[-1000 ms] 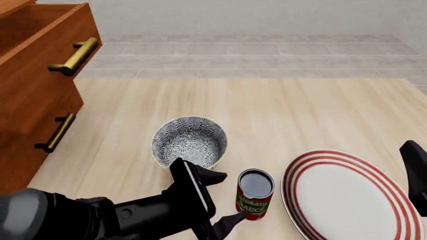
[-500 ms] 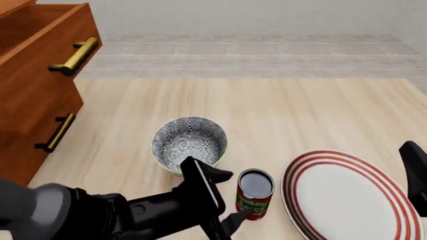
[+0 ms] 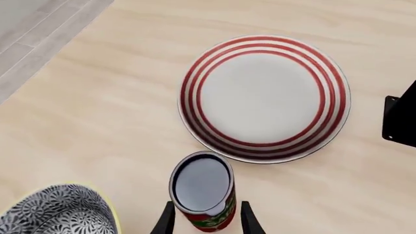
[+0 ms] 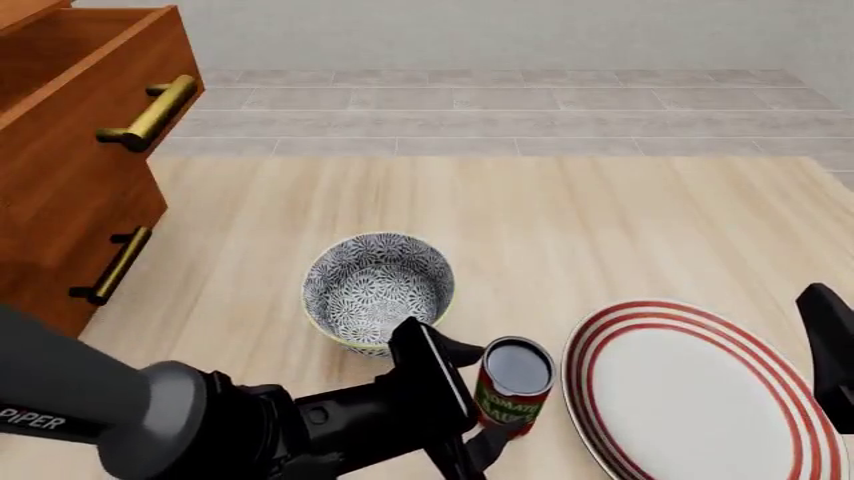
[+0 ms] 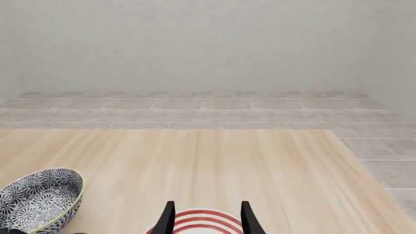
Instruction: Put the ketchup in the top drawer of the cabinet.
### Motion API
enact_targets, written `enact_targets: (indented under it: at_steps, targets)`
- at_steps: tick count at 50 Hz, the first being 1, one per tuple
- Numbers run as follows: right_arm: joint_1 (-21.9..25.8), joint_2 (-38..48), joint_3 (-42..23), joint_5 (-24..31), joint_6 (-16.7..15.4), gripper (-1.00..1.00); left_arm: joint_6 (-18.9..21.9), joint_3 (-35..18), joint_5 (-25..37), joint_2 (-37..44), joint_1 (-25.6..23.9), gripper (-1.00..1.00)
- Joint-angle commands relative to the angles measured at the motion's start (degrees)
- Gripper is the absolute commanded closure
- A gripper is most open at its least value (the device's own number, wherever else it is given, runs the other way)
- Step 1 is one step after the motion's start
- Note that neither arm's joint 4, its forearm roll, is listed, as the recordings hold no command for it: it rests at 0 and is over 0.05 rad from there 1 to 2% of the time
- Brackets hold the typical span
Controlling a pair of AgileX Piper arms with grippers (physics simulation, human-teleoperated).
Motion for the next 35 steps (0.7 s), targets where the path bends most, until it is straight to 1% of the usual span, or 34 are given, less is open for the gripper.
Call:
enact_targets:
  at_steps: [1, 7, 10, 16, 19, 21, 35]
  targets:
    - [0.08, -0.01, 0.02, 0.06, 0.16, -1.00, -0.65, -1.77, 0.58, 2.26, -0.17, -1.00]
    - [0.08, -0.03, 0.75, -0.69, 0.21, -1.00, -0.46, -2.37, 0.66, 2.81, -0.15, -1.00]
    - [0.10, 0.02, -0.01, 0.00, 0.23, -1.00, -0.60, -2.74, 1.19, 2.33, 0.12, -1.00]
    - [0.13, 0.00, 0.91, -0.90, 0.24, -1.00, -0.48, -3.13, 1.99, 1.40, 0.34, -1.00]
    - [0.18, 0.02, -0.02, 0.01, 0.22, -1.00, -0.52, -3.42, 2.54, 0.88, 0.62, -1.00]
    - [0.17, -0.07, 0.49, -0.42, 0.25, -1.00, -0.73, -3.58, 2.69, 1.03, 1.06, -1.00]
    - [0.20, 0.06, 0.82, -0.80, 0.16, -1.00, -0.48, -4.09, 3.00, 1.35, 0.81, -1.00]
